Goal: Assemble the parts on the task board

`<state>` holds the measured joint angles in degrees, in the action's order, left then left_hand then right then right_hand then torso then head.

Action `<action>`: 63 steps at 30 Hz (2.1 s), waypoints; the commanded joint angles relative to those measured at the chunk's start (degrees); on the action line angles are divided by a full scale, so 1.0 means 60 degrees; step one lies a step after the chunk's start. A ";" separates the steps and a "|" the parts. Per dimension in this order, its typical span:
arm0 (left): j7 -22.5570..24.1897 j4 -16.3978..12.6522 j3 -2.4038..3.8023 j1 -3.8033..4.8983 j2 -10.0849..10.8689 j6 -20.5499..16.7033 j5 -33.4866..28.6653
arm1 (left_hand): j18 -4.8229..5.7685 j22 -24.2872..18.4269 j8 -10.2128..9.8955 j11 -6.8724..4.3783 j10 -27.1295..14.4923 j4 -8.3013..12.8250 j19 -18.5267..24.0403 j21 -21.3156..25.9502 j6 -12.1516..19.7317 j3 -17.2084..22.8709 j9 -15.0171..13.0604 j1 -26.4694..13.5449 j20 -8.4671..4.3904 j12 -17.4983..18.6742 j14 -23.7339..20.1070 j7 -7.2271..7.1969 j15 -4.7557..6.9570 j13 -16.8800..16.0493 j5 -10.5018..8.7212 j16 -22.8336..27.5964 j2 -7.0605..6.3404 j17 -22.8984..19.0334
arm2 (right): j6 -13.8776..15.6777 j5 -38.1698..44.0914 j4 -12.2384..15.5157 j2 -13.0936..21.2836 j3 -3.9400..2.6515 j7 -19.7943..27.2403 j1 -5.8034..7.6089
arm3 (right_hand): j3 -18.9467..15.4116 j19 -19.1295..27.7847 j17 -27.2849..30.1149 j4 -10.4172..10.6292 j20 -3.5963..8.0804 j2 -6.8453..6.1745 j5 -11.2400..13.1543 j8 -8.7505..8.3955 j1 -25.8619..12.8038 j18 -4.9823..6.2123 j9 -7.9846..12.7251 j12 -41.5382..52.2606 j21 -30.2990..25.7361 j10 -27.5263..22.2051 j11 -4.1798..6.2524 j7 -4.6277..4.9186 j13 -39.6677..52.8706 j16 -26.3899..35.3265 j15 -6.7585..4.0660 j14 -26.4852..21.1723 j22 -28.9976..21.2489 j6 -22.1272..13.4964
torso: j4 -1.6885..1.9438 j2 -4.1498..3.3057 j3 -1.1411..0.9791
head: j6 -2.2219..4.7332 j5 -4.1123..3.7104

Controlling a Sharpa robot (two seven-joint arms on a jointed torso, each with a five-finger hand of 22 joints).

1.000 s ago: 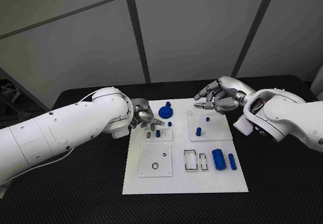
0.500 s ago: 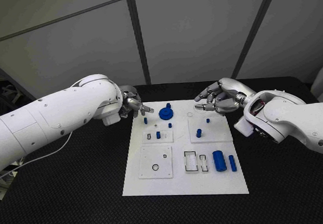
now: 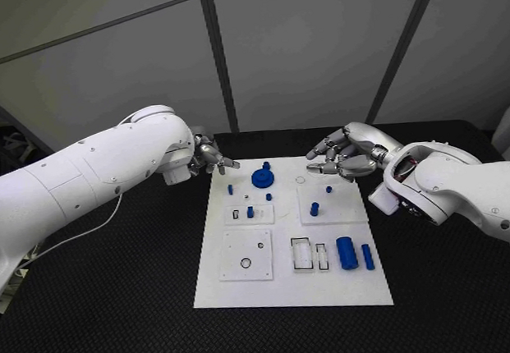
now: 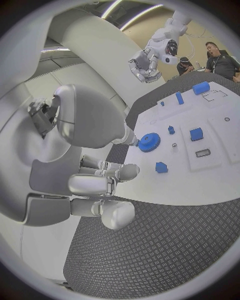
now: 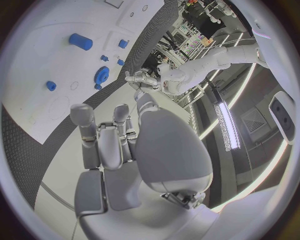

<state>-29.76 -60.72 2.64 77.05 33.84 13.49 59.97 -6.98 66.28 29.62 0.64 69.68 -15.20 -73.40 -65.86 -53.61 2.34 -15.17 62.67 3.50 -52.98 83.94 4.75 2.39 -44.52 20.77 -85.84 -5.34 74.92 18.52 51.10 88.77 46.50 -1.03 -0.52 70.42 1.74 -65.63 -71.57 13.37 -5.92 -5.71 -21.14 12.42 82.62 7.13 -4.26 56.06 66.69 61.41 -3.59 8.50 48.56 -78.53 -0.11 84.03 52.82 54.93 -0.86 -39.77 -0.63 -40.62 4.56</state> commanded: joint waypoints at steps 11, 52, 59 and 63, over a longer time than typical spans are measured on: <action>-0.0014 0.0588 -0.0033 0.0025 -0.0474 0.0907 0.0487 | 0.0055 0.0009 0.0058 -0.0014 0.0034 -0.0024 -0.0066 -0.0021 -0.0073 -0.0136 -0.0028 0.0107 0.0011 -0.0041 0.0679 0.0005 0.0078 0.0030 -0.0083 -0.0039 -0.0015 0.1368 | -0.0081 0.0014 -0.0013 -0.0039 -0.0006 0.0032 0.0016 | -0.0024 0.0024 -0.0004 0.0049 -0.0016 0.0020 -0.0048 0.0045 -0.0098 0.0091 0.0008 0.0009 -0.0023 0.0037 -0.0021 0.0008 -0.0002 0.0019 -0.0043 0.0128 0.0004 -0.0056 | -0.0004 0.0013 -0.0009 | -0.0040 0.0021; -0.0088 0.0863 -0.0256 -0.0086 -0.0698 0.1668 0.0361 | 0.0072 0.0115 0.0231 -0.0080 0.0031 -0.0047 -0.0110 -0.0048 -0.0172 -0.0238 -0.0197 0.0580 -0.0041 -0.0172 0.0714 -0.0071 0.0132 -0.0010 -0.0044 -0.0123 0.0297 0.1494 | -0.0100 0.0014 -0.0036 -0.0075 -0.0006 0.0018 0.0015 | -0.0022 0.0020 -0.0013 0.0065 -0.0016 0.0035 -0.0066 0.0044 -0.0101 0.0092 0.0012 0.0010 -0.0032 0.0036 -0.0020 0.0007 -0.0011 0.0016 -0.0045 0.0133 -0.0002 -0.0067 | 0.0003 0.0020 -0.0014 | -0.0083 -0.0010; -0.0090 0.0923 -0.0286 -0.0098 -0.0771 0.1689 0.0327 | 0.0074 0.0134 0.0247 -0.0087 0.0024 -0.0017 -0.0113 -0.0045 -0.0163 -0.0236 -0.0228 0.0721 -0.0049 -0.0183 0.0715 -0.0075 0.0138 -0.0001 -0.0038 -0.0129 0.0382 0.1500 | -0.0106 0.0014 -0.0033 -0.0081 -0.0006 0.0015 0.0015 | -0.0022 0.0020 -0.0013 0.0065 -0.0016 0.0035 -0.0066 0.0044 -0.0101 0.0092 0.0012 0.0010 -0.0032 0.0036 -0.0020 0.0007 -0.0011 0.0016 -0.0045 0.0133 -0.0002 -0.0067 | 0.0006 0.0016 -0.0007 | -0.0084 -0.0001; -0.0091 0.0951 -0.0293 -0.0109 -0.0787 0.1679 0.0315 | 0.0075 0.0141 0.0252 -0.0089 0.0019 -0.0008 -0.0114 -0.0044 -0.0159 -0.0232 -0.0239 0.0772 -0.0051 -0.0182 0.0714 -0.0076 0.0140 0.0008 -0.0036 -0.0129 0.0423 0.1499 | -0.0111 0.0014 -0.0027 -0.0076 -0.0006 0.0013 0.0015 | -0.0018 0.0011 -0.0015 0.0072 -0.0016 0.0046 -0.0073 0.0046 -0.0102 0.0090 0.0012 0.0016 -0.0028 0.0041 -0.0020 0.0007 -0.0006 0.0016 -0.0045 0.0135 0.0007 -0.0067 | 0.0004 0.0021 -0.0013 | -0.0071 0.0001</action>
<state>-29.92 -55.12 0.89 76.33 29.17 22.83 62.12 -6.97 67.03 30.91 0.55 69.74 -15.41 -73.80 -66.02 -54.27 1.17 -16.55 66.85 3.50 -53.70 83.85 4.50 2.87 -44.53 20.54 -86.33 -2.82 74.92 18.21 51.10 88.52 46.05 -1.02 -0.61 70.41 1.59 -65.63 -71.57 13.53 -5.92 -5.48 -21.41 12.42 82.39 7.13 -4.27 56.06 66.69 61.41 -3.59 8.50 48.58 -78.53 -0.11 84.03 52.83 54.93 -0.81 -39.66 -0.68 -41.12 4.58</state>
